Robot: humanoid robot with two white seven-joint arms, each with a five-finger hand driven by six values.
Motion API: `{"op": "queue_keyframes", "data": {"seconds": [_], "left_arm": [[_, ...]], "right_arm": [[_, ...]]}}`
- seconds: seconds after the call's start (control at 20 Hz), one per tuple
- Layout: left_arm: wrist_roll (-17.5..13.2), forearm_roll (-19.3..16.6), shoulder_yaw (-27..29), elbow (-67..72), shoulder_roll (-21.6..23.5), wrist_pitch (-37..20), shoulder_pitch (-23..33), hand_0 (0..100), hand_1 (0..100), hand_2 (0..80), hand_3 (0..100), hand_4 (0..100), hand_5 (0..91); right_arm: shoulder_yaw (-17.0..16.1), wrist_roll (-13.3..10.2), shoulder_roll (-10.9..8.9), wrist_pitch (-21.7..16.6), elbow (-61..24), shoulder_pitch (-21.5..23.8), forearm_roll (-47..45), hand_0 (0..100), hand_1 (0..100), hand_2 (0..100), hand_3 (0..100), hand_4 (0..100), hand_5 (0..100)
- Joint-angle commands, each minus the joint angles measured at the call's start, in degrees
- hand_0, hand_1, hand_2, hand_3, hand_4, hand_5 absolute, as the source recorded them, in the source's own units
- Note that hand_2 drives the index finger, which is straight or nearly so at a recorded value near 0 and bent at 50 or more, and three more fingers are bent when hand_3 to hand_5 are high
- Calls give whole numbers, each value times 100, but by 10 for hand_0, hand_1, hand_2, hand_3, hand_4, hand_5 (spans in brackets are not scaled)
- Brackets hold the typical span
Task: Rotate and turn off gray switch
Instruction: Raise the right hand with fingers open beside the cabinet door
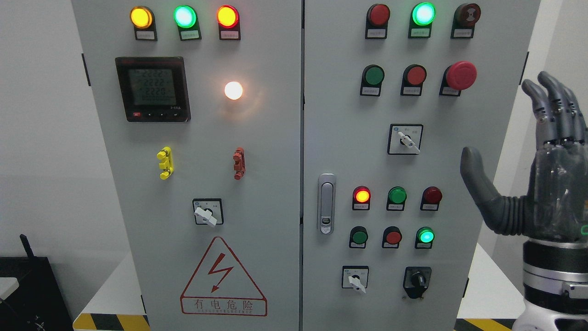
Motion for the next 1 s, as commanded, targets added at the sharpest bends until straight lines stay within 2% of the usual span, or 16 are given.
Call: {"op": "queue_keyframes", "data": {"seconds": [0.0,0.65,0.7,0.75,0.8,0.85,0.9,0.95], "left_arm": [[-4,114,44,-141,-2,-1,-53,120,389,0,0,0,0],[-4,114,44,-141,7,-1,-53,120,389,0,0,0,0],[-4,114,44,-141,-2,-1,-53,120,389,0,0,0,0],[-4,114,44,-141,7,-1,-53,120,389,0,0,0,0],[-4,114,44,-141,-2,-1,-53,120,389,0,0,0,0],[-4,114,44,-141,7,-1,-53,120,389,0,0,0,0],[-4,114,44,-141,-2,-1,-53,120,389,0,0,0,0],[-4,114,44,-141,-2,-1,-53,120,389,0,0,0,0]], "right_arm": [[-21,5,21,9,-35,-8,-6,336,210,0,0,0,0],[-57,-30,12,9,-9,1,-24,343,217,0,0,0,0],[-57,-39,21,9,-9,10,-24,345,222,0,26,0,0],[-65,-48,38,17,-9,19,-24,349,226,24,100,0,0],[-66,-56,38,9,-9,19,-15,354,235,78,209,102,23],[-66,-109,30,0,0,19,-24,355,242,94,240,195,125],[-57,-231,30,0,8,19,-24,355,253,98,273,324,360],[-48,-398,30,0,43,10,-24,350,267,96,276,327,407]]}}
